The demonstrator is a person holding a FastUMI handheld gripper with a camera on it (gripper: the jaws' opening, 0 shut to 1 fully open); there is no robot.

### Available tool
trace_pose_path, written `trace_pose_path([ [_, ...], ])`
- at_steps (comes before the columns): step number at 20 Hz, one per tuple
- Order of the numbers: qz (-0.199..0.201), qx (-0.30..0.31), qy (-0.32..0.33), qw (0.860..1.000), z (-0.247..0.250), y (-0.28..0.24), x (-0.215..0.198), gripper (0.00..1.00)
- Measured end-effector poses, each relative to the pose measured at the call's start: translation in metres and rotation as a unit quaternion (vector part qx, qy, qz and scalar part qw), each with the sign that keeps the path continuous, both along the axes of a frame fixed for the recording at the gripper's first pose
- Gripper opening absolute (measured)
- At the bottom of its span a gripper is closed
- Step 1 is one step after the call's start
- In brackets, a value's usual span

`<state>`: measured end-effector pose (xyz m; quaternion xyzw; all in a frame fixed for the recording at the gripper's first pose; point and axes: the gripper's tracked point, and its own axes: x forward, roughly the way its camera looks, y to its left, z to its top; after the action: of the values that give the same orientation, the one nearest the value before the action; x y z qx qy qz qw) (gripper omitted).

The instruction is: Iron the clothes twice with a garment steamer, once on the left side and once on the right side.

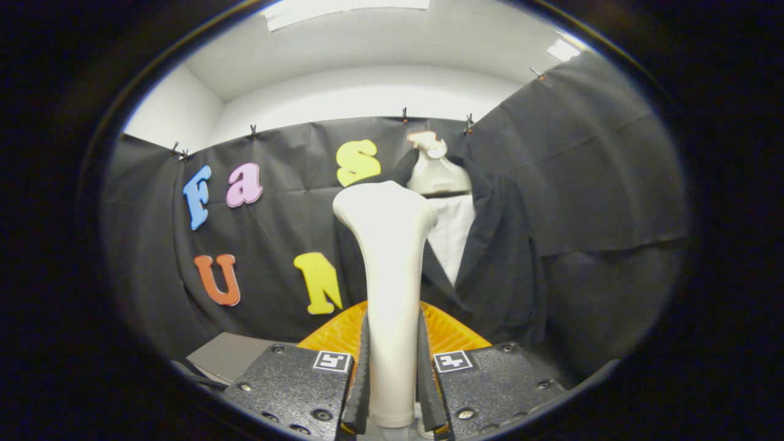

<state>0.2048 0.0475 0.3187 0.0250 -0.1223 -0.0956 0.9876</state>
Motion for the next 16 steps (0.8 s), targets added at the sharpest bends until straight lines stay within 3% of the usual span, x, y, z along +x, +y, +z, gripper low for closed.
trace_pose_path([
  [9,0.009,-0.014,-0.083,0.996,0.091,-0.031,0.055,0.36],
  [16,0.012,-0.018,-0.040,0.999,0.062,-0.029,0.097,0.36],
])
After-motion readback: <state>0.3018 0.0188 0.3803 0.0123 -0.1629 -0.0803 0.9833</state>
